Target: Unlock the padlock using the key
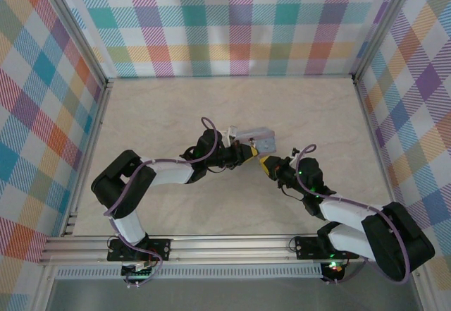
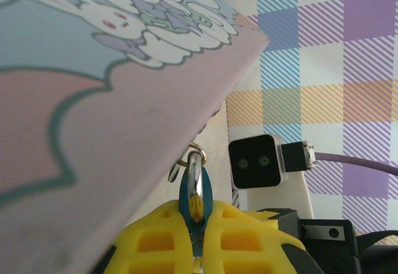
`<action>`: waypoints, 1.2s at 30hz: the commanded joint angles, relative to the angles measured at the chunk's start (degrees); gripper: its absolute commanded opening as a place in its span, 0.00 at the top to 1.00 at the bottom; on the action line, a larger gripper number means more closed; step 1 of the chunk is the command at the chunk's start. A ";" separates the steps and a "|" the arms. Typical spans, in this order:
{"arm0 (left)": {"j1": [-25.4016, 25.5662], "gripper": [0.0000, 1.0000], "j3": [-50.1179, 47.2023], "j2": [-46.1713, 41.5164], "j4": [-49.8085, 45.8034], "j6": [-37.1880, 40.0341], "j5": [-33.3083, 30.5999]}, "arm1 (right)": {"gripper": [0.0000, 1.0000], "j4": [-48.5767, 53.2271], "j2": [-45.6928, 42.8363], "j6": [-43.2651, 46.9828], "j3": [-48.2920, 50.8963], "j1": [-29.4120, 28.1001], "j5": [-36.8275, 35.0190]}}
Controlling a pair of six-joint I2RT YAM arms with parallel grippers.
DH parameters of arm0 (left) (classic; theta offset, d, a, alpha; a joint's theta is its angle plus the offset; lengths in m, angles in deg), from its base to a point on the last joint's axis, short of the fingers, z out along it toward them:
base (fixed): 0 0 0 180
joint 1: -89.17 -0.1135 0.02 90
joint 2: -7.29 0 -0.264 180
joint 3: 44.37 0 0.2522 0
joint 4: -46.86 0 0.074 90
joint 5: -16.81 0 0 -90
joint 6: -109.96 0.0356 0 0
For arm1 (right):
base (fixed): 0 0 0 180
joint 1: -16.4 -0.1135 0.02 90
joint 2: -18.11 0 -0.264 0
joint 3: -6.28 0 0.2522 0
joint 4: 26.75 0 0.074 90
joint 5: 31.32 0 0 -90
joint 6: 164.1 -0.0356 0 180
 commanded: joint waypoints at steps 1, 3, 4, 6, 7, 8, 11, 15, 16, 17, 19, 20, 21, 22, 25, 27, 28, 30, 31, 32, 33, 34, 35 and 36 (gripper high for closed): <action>2.12 1.00 -0.37 -0.48 6.12 -0.88 4.99 | 1.00 -4.17 2.03 -0.48 -0.97 -0.29 -2.69; 2.27 1.00 -0.35 -0.44 6.67 -1.19 5.45 | 1.00 -5.92 3.15 -0.29 -0.97 -0.29 -3.51; 2.40 1.00 -0.25 -0.41 6.72 -1.19 5.62 | 1.00 -5.99 3.49 0.03 -1.21 -0.27 -3.76; 2.53 1.00 -0.14 -0.44 6.64 -1.19 6.02 | 1.00 -6.73 4.27 1.25 -2.06 -0.29 -3.68; 2.60 1.00 -0.19 -0.40 6.73 -1.04 6.25 | 1.00 -7.87 4.83 1.11 -2.26 -0.29 -3.86; 2.60 1.00 -0.19 -0.42 6.80 -1.11 6.42 | 1.00 -9.39 5.47 0.96 -2.22 -0.27 -3.90; 2.66 1.00 -0.37 -0.45 7.21 -1.19 6.87 | 1.00 -10.68 7.22 -0.20 -2.89 -0.20 -3.85; 2.80 1.00 -0.40 -0.48 7.38 -1.10 7.22 | 1.00 -13.34 10.07 -1.36 -4.13 -0.25 -2.94; 2.88 1.00 -0.26 -0.38 7.29 -1.06 7.47 | 1.00 -13.81 10.39 -2.17 -4.05 -0.24 -3.71; 3.02 1.00 -0.09 -0.18 6.89 -0.89 7.70 | 1.00 -15.16 10.71 -2.24 -4.20 -0.27 -4.01; 3.32 1.00 0.09 0.25 6.55 -0.56 8.36 | 1.00 -18.23 11.08 -2.07 -4.93 -0.37 -3.94; 3.41 1.00 0.06 0.45 6.56 -0.57 8.65 | 1.00 -18.57 10.96 -1.70 -5.47 -0.33 -3.52; 3.65 1.00 -0.01 0.66 6.49 -0.49 9.02 | 1.00 -17.66 10.40 -0.98 -6.31 -0.38 -2.98; 3.92 1.00 -0.07 0.82 6.49 -0.35 9.32 | 1.00 -15.37 9.47 0.07 -7.26 -0.38 -2.37; 4.52 1.00 -0.55 0.92 5.68 0.36 9.60 | 1.00 -8.95 6.82 2.71 -8.32 -0.82 -1.81; 4.92 1.00 -0.68 0.89 4.33 1.28 9.69 | 1.00 -8.21 6.04 3.44 -7.71 -0.99 -1.80; 5.24 1.00 -0.70 0.92 3.63 1.68 9.69 | 1.00 -8.04 5.92 3.56 -7.55 -1.07 -1.59; 5.67 1.00 -1.01 1.10 3.63 1.78 9.69 | 1.00 -8.63 6.32 3.68 -6.96 -1.42 -1.38; 5.84 1.00 -1.15 1.31 3.84 1.63 9.69 | 1.00 -8.56 6.63 3.64 -6.86 -1.51 -1.08; 5.96 1.00 -1.29 1.37 3.95 1.59 9.60 | 1.00 -8.69 6.99 3.81 -6.85 -1.52 -0.69; 5.97 1.00 -1.47 1.44 3.80 1.61 9.48 | 1.00 -8.82 7.32 3.94 -6.70 -1.57 -0.31; 5.97 1.00 -1.83 1.31 3.39 1.92 8.94 | 1.00 -8.73 7.39 4.06 -6.32 -1.52 -0.25; 5.97 1.00 -2.16 1.12 2.75 2.26 8.23 | 1.00 -8.53 7.30 4.24 -5.86 -1.48 -0.32; 5.91 1.00 -2.52 0.94 1.77 2.85 7.34 | 1.00 -7.65 6.92 4.35 -5.27 -1.52 -0.51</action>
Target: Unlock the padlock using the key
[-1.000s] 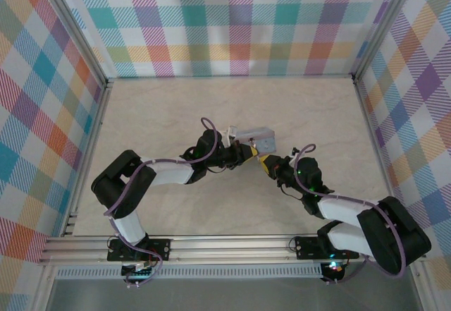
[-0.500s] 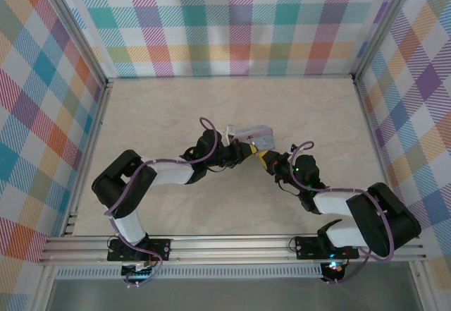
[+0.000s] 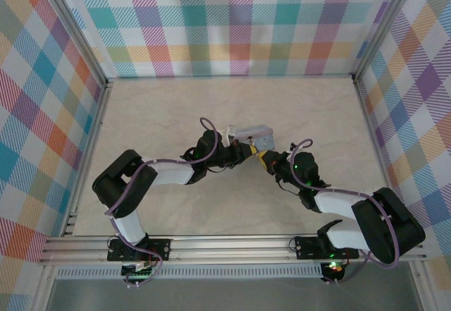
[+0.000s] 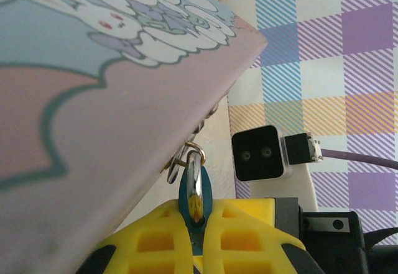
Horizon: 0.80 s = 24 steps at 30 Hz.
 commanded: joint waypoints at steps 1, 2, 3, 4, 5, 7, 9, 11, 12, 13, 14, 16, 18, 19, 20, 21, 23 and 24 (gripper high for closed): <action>5.54 1.00 -1.76 0.09 -1.07 2.62 9.46 | 1.00 -4.41 -0.85 1.98 -0.94 -1.14 1.15; 5.55 1.00 -1.91 -0.03 -1.75 2.97 8.90 | 1.00 -3.81 -1.50 2.36 -0.42 -1.15 1.00; 5.61 1.00 -2.00 -0.19 -2.26 3.31 8.26 | 1.00 -2.44 -2.53 2.71 0.09 -1.15 0.82; 5.46 1.00 -2.01 -0.35 -2.85 3.78 7.78 | 1.00 -1.02 -3.75 3.07 0.67 -1.15 0.54; 5.34 1.00 -1.86 -0.46 -3.63 4.04 7.22 | 0.99 -0.12 -4.85 3.40 1.16 -1.15 0.19; 4.92 1.00 -2.00 -0.58 -4.06 4.00 6.46 | 0.95 3.20 -8.06 4.00 2.16 -0.94 -0.32; 4.44 1.00 -1.87 -0.80 -5.18 4.34 5.63 | 0.88 8.27 -11.94 5.25 2.48 -0.59 -0.59; 4.03 1.00 -1.68 -0.89 -6.02 4.77 4.98 | 0.81 14.49 -16.50 6.40 2.83 -0.18 -1.20; 3.77 1.00 -1.52 -0.82 -6.46 4.96 4.95 | 0.78 17.78 -18.83 6.91 2.88 0.10 -1.57; 3.69 1.00 -1.39 -0.82 -6.98 5.22 4.74 | 0.77 21.09 -21.18 7.56 2.90 0.41 -1.77; 3.59 1.00 -1.21 -0.82 -7.31 5.44 4.60 | 0.75 24.01 -22.88 8.21 2.76 0.72 -1.87; 3.51 1.00 -1.08 -0.71 -8.45 5.82 4.33 | 0.73 29.68 -26.24 9.58 2.44 1.26 -1.70; 3.48 1.00 -1.05 -0.88 -9.97 6.50 3.81 | 0.71 34.71 -28.32 10.61 2.10 1.60 -1.52; 3.43 1.00 -1.19 -1.04 -10.53 6.61 3.53 | 0.71 37.37 -29.07 11.51 1.64 1.77 -1.28; 3.43 1.00 -1.30 -1.06 -11.03 6.70 3.19 | 0.70 39.43 -29.49 12.41 1.20 1.91 -1.13; 3.48 1.00 -1.54 -1.21 -11.33 6.82 2.88 | 0.70 41.98 -29.70 14.00 0.28 1.95 -1.01; 3.48 1.00 -1.79 -1.37 -11.68 6.90 2.80 | 0.70 47.21 -29.36 17.51 -1.96 1.92 -0.73; 3.43 1.00 -1.72 -1.39 -12.02 6.90 2.78 | 0.70 50.26 -28.81 19.97 -3.89 1.90 -0.45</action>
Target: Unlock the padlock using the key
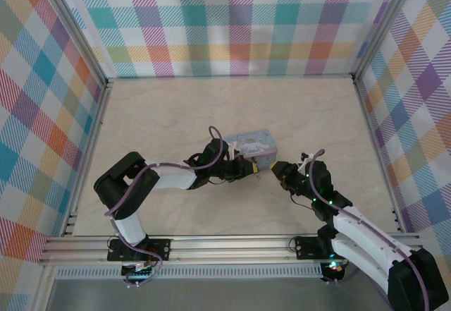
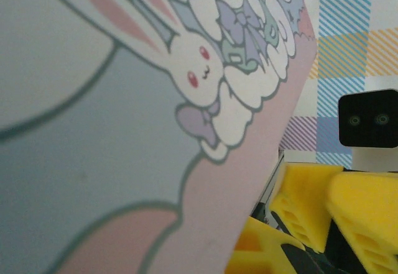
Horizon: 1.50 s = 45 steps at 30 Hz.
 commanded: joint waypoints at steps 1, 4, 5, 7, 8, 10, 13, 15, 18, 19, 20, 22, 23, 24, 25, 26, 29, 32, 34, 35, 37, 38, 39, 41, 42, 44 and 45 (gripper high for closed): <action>0.37 1.00 -0.56 -1.35 -1.81 1.24 -0.17 | 0.71 13.90 0.96 9.44 -6.26 0.28 0.72; 0.33 1.00 0.30 -2.11 -4.14 2.12 -0.26 | 0.70 20.51 3.37 16.52 -10.89 0.28 0.99; 0.35 1.00 0.61 -2.29 -4.90 2.37 -0.23 | 0.70 22.60 4.28 18.84 -12.21 0.28 0.86; 0.33 1.00 1.15 -2.97 -5.91 2.76 -0.13 | 0.70 26.57 6.61 23.75 -14.83 0.33 0.91; 0.38 1.00 1.34 -3.18 -6.24 2.86 0.00 | 0.70 27.54 7.39 25.67 -15.69 0.21 1.11; 0.26 1.00 1.80 -3.66 -7.17 3.15 0.27 | 0.70 28.56 9.12 29.63 -16.76 -0.03 1.89; 0.11 1.00 2.22 -4.14 -8.14 3.39 0.75 | 0.70 29.17 11.09 34.20 -17.78 -1.43 1.66; -0.05 1.00 2.26 -4.54 -8.32 3.35 1.17 | 0.69 28.91 12.09 36.36 -18.06 -2.92 1.14; -0.46 1.00 2.53 -5.24 -9.42 3.72 1.37 | 0.64 28.13 13.77 38.43 -18.52 -6.51 -1.14; -0.61 1.00 2.62 -5.37 -9.73 3.91 1.40 | 0.62 27.86 14.50 39.21 -18.89 -8.16 -2.20; -0.76 1.00 2.62 -5.46 -9.66 3.88 1.72 | 0.61 27.77 15.19 39.54 -19.44 -9.84 -3.87; -0.92 1.00 2.59 -5.54 -9.79 3.83 2.03 | 0.60 27.42 16.96 40.39 -20.40 -12.52 -6.76; -0.98 1.00 2.62 -5.64 -9.83 3.84 2.10 | 0.60 27.38 17.89 40.72 -20.98 -13.56 -8.41; -1.00 1.00 2.62 -5.73 -9.83 3.83 2.11 | 0.60 27.32 18.69 41.04 -21.46 -14.21 -9.33; -1.10 1.00 2.58 -5.82 -9.83 3.92 2.27 | 0.60 27.47 19.68 41.36 -22.10 -14.83 -10.20; -1.22 1.00 2.56 -5.94 -9.83 3.92 2.25 | 0.60 27.64 20.50 41.76 -22.74 -15.53 -11.39; -1.31 1.00 2.39 -6.18 -9.66 3.83 2.47 | 0.60 27.97 22.20 43.07 -24.46 -17.28 -13.94; -1.44 1.00 2.27 -6.45 -9.67 3.83 2.62 | 0.60 28.31 23.77 44.00 -25.86 -18.59 -15.66; -1.53 1.00 2.31 -6.62 -9.66 3.75 2.72 | 0.60 28.14 25.09 44.35 -26.65 -18.99 -15.79; -1.57 1.00 2.34 -6.62 -9.66 3.75 2.81 | 0.60 28.03 25.70 44.41 -26.98 -19.37 -16.04; -1.64 1.00 2.49 -6.73 -9.70 3.77 2.99 | 0.59 27.78 26.94 44.70 -27.63 -20.24 -16.94; -1.70 1.00 2.53 -6.72 -9.69 3.68 3.04 | 0.59 27.74 27.43 44.70 -27.86 -20.53 -17.43; -1.70 1.00 2.52 -6.80 -9.57 3.66 3.17 | 0.59 27.59 27.86 44.75 -28.14 -20.78 -17.73; -1.74 1.00 2.55 -6.93 -9.73 3.66 3.27 | 0.60 27.39 28.60 44.75 -28.76 -21.05 -18.29; -1.79 1.00 2.54 -6.97 -9.75 3.66 3.27 | 0.60 27.35 28.77 44.85 -29.00 -21.23 -18.79; -1.92 1.00 2.62 -7.06 -9.75 3.66 3.43 | 0.61 27.40 29.17 45.10 -29.47 -21.51 -19.65; -1.93 1.00 2.56 -7.06 -9.75 3.59 3.43 | 0.61 27.41 29.35 45.28 -29.76 -21.60 -19.83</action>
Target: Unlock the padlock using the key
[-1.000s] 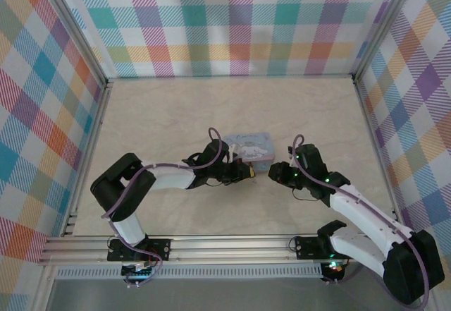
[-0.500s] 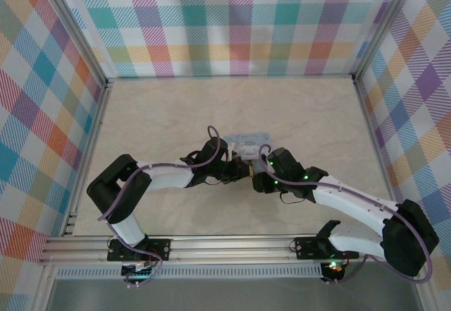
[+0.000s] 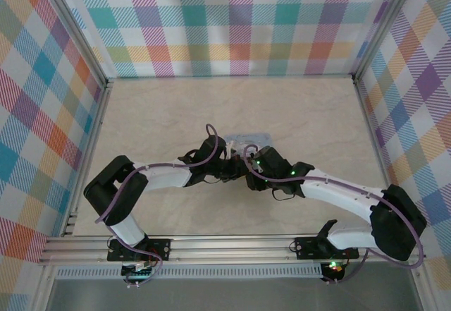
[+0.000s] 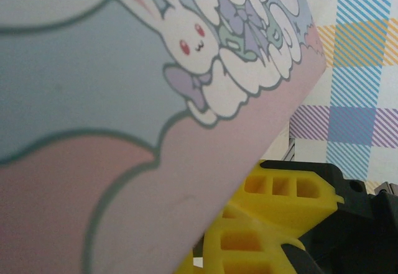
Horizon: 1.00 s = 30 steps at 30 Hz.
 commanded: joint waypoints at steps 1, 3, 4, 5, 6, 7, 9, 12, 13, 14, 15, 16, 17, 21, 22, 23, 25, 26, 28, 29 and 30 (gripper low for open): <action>-0.33 1.00 1.28 -2.30 1.14 0.79 1.79 | 0.62 0.10 0.78 1.63 -2.52 -0.52 -2.32; -0.33 1.00 1.31 -2.38 1.14 0.75 1.88 | 0.63 0.08 1.29 1.81 -3.06 -0.62 -2.43; -0.35 1.00 1.36 -2.38 1.15 0.75 1.88 | 0.64 0.13 1.61 1.91 -3.28 -0.66 -2.47; -0.34 1.00 1.36 -2.31 1.14 0.75 1.95 | 0.66 0.11 1.75 1.98 -3.47 -0.71 -2.66; -0.37 1.00 1.37 -2.30 1.14 0.76 1.98 | 0.66 0.12 1.99 2.14 -3.69 -0.79 -2.70; -0.38 1.00 1.38 -2.30 1.14 0.75 2.01 | 0.66 0.15 2.29 2.23 -4.01 -0.84 -2.69; -0.37 1.00 1.27 -2.39 1.24 0.75 1.88 | 0.66 0.46 3.04 2.35 -4.54 -0.97 -2.76; -0.38 1.00 1.33 -2.30 1.27 0.66 2.01 | 0.67 0.33 3.77 2.43 -5.01 -1.50 -3.41; -0.38 1.00 1.40 -2.22 1.31 0.66 2.06 | 0.67 0.35 3.93 2.43 -5.16 -1.57 -3.69; -0.39 1.00 1.40 -2.23 1.39 0.58 2.06 | 0.69 0.38 4.08 2.38 -5.26 -1.74 -4.04; -0.39 1.00 1.32 -2.14 1.53 0.53 2.14 | 0.70 0.27 4.13 2.26 -5.31 -1.84 -4.44; -0.41 1.00 1.31 -2.12 1.54 0.50 2.15 | 0.72 0.21 4.04 2.25 -5.39 -1.94 -4.62; -0.38 1.00 1.31 -2.08 1.58 0.49 2.15 | 0.76 0.23 3.97 2.25 -5.36 -1.94 -4.87; -0.38 1.00 1.22 -1.95 1.75 0.57 2.32 | 0.98 0.10 3.77 2.95 -5.20 -1.89 -4.46; -0.45 1.00 1.15 -1.95 1.67 0.62 2.32 | 1.00 0.13 3.93 3.21 -5.19 -1.94 -4.28; -0.45 1.00 1.14 -1.95 1.67 0.57 2.28 | 1.00 0.14 4.03 3.36 -5.14 -1.94 -4.12; -0.47 1.00 1.01 -1.86 1.60 0.66 2.23 | 1.00 -0.01 4.28 3.48 -5.03 -2.00 -3.72; -0.45 1.00 0.90 -1.86 1.50 0.66 2.13 | 1.00 -0.21 4.33 3.56 -4.96 -1.95 -3.53; -0.45 1.00 0.74 -1.90 1.20 0.90 1.94 | 1.00 -0.24 4.48 3.34 -5.03 -2.01 -3.13; -0.45 1.00 0.62 -1.94 0.90 1.09 1.69 | 0.97 -0.20 4.56 3.26 -5.08 -1.96 -3.05; -0.51 1.00 0.37 -1.95 0.66 1.19 1.47 | 0.86 0.05 4.48 2.93 -5.02 -1.96 -2.95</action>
